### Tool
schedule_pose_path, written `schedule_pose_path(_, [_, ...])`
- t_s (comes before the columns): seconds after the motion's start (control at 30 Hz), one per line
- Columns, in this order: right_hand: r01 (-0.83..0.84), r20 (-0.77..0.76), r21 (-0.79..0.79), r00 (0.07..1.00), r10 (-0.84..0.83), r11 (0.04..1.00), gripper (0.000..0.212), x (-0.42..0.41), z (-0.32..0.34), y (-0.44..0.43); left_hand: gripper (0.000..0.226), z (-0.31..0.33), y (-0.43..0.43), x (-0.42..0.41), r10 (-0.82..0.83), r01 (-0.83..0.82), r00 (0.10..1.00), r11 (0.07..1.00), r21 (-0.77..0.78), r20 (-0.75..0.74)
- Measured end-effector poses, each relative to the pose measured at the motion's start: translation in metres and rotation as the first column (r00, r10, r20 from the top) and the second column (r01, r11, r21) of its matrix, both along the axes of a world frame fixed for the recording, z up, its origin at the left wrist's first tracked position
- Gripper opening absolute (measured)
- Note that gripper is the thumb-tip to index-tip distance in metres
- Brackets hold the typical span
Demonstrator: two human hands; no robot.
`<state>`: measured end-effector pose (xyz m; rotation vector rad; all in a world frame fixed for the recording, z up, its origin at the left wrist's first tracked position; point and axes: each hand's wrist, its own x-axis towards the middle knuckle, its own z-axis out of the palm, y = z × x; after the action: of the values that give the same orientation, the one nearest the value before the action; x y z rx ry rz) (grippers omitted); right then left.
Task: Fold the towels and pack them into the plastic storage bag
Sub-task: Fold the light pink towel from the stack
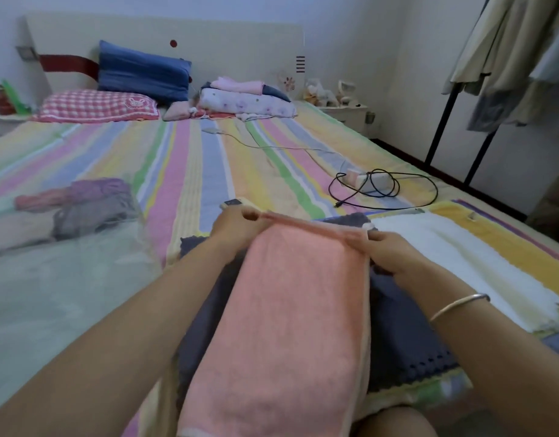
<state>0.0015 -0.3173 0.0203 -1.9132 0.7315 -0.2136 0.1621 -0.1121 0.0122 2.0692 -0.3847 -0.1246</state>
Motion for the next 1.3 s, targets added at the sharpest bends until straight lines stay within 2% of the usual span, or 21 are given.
schedule_pose_path(0.07, [-0.025,0.028,-0.047,0.999,0.026,0.999,0.024,0.016,0.01,0.002,0.016,0.02,0.011,0.008,0.02,-0.021,1.0,0.997,-0.072,-0.006])
schedule_pose_path(0.17, [-0.029,0.144,0.02,0.989,0.026,0.999,0.019,0.046,0.022,0.009,0.018,0.048,0.024,0.017,0.046,-0.047,0.999,0.993,-0.109,-0.004])
schedule_pose_path(0.3, [0.024,0.248,-0.008,0.969,-0.022,1.0,0.019,0.068,0.032,0.022,0.006,0.06,0.036,0.019,0.051,-0.057,0.998,0.977,-0.205,-0.034])
schedule_pose_path(0.4, [0.015,0.276,-0.022,0.961,-0.008,1.0,0.024,0.056,0.03,0.037,0.004,0.051,0.048,0.005,-0.014,-0.018,0.994,0.959,-0.282,-0.11])
schedule_pose_path(0.47, [-0.027,0.281,-0.093,0.958,0.052,0.995,0.022,0.032,0.026,0.048,0.008,0.038,0.064,-0.01,-0.09,0.039,0.984,0.949,-0.313,-0.15])
schedule_pose_path(0.53, [-0.1,0.285,-0.171,0.947,0.146,0.98,0.02,0.001,0.018,0.059,0.009,0.021,0.086,-0.028,-0.148,0.105,0.98,0.953,-0.283,-0.136])
schedule_pose_path(0.6, [-0.186,0.311,-0.187,0.92,0.238,0.965,0.006,-0.034,0.006,0.071,0.014,0.005,0.112,-0.051,-0.192,0.18,0.98,0.966,-0.186,-0.05])
schedule_pose_path(0.63, [-0.212,0.33,-0.221,0.902,0.278,0.952,0.009,-0.051,-0.002,0.076,0.014,-0.002,0.125,-0.064,-0.227,0.224,0.974,0.965,-0.139,-0.003])
schedule_pose_path(0.7, [-0.224,0.317,-0.386,0.879,0.357,0.895,0.026,-0.079,-0.021,0.082,0.016,-0.013,0.145,-0.092,-0.296,0.3,0.953,0.95,-0.082,0.063])
schedule_pose_path(0.8, [-0.247,0.298,-0.57,0.827,0.477,0.784,0.028,-0.11,-0.043,0.088,0.028,-0.027,0.163,-0.125,-0.353,0.354,0.919,0.935,0.028,0.177])
schedule_pose_path(0.93, [-0.261,0.271,-0.631,0.808,0.524,0.73,0.036,-0.128,-0.06,0.094,0.029,-0.038,0.172,-0.14,-0.35,0.356,0.899,0.934,0.026,0.263])
schedule_pose_path(1.03, [-0.244,0.259,-0.665,0.811,0.525,0.706,0.033,-0.133,-0.06,0.098,0.018,-0.04,0.174,-0.141,-0.388,0.388,0.846,0.918,0.077,0.366])
schedule_pose_path(1.1, [-0.258,0.256,-0.647,0.813,0.523,0.718,0.03,-0.135,-0.055,0.102,0.012,-0.04,0.177,-0.14,-0.412,0.394,0.817,0.91,0.131,0.404])
schedule_pose_path(1.13, [-0.266,0.29,-0.58,0.816,0.5,0.77,0.031,-0.136,-0.053,0.104,0.012,-0.04,0.179,-0.141,-0.415,0.396,0.824,0.909,0.133,0.386])
schedule_pose_path(1.2, [-0.205,0.391,-0.326,0.86,0.329,0.923,0.038,-0.135,-0.047,0.106,0.014,-0.037,0.177,-0.142,-0.384,0.374,0.859,0.922,0.096,0.339])
schedule_pose_path(1.23, [-0.125,0.399,-0.214,0.894,0.203,0.969,0.038,-0.131,-0.046,0.104,0.019,-0.035,0.173,-0.142,-0.334,0.333,0.873,0.94,0.066,0.354])
schedule_pose_path(1.3, [0.033,0.294,-0.146,0.956,0.011,0.989,0.025,-0.12,-0.04,0.1,0.028,-0.032,0.158,-0.138,-0.188,0.202,0.854,0.979,0.023,0.485])
